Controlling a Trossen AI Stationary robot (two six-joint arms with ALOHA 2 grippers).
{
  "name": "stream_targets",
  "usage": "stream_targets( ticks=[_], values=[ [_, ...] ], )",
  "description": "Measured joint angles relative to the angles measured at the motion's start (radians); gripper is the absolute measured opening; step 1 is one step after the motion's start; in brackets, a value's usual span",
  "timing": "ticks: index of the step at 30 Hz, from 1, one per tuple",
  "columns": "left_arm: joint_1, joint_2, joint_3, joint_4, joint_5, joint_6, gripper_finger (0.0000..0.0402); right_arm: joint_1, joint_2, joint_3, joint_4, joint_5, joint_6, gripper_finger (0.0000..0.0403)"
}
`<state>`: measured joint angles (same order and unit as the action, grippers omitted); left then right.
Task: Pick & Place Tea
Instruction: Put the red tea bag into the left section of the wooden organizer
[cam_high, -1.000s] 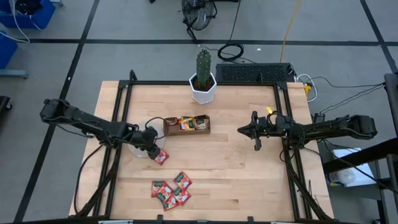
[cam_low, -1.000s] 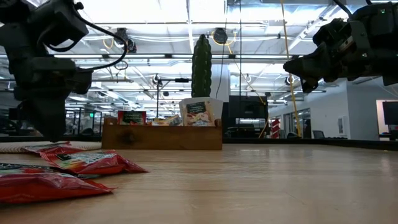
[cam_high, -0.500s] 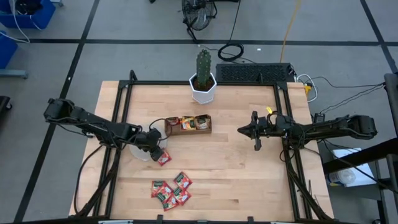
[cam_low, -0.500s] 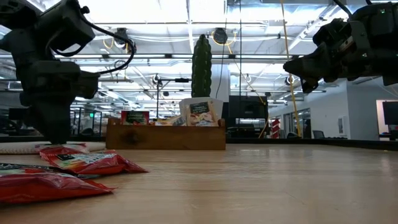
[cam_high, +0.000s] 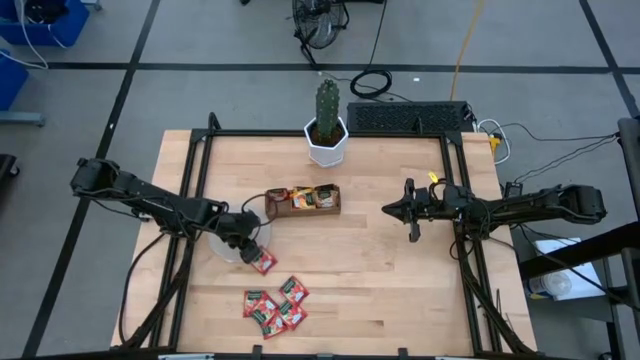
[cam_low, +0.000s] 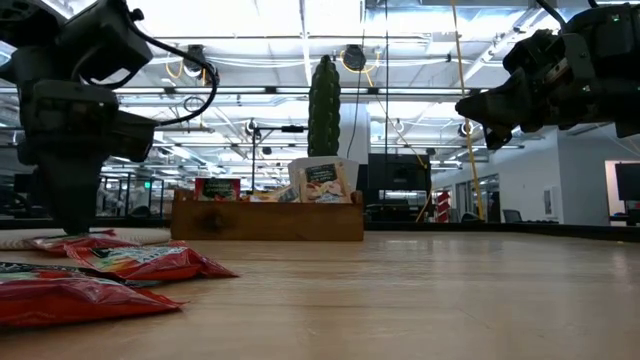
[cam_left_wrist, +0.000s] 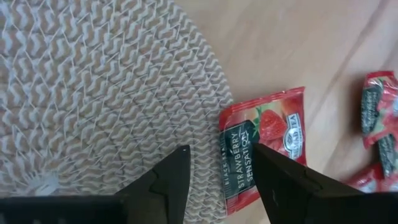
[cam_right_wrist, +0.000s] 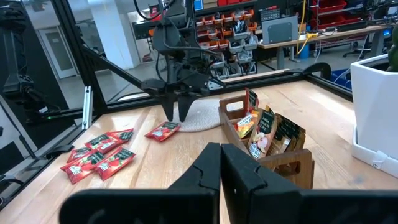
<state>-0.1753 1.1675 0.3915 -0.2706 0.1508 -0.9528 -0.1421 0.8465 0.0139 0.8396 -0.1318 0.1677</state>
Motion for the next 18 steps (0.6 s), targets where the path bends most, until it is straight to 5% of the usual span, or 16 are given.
stream_targets(
  ticks=[6, 13, 18],
  values=[
    [-0.007, 0.0, 0.016, 0.039, 0.005, 0.136, 0.0175, 0.0, 0.0, 0.0, 0.0, 0.0, 0.0, 0.0],
    [-0.129, 0.012, 0.235, -0.03, -0.161, 0.422, 0.0175, 0.0, 0.0, 0.0, 0.0, 0.0, 0.0, 0.0],
    [-0.254, 0.132, 0.409, -0.133, -0.346, 0.762, 0.0175, 0.0, 0.0, 0.0, 0.0, 0.0, 0.0, 0.0]
  ],
)
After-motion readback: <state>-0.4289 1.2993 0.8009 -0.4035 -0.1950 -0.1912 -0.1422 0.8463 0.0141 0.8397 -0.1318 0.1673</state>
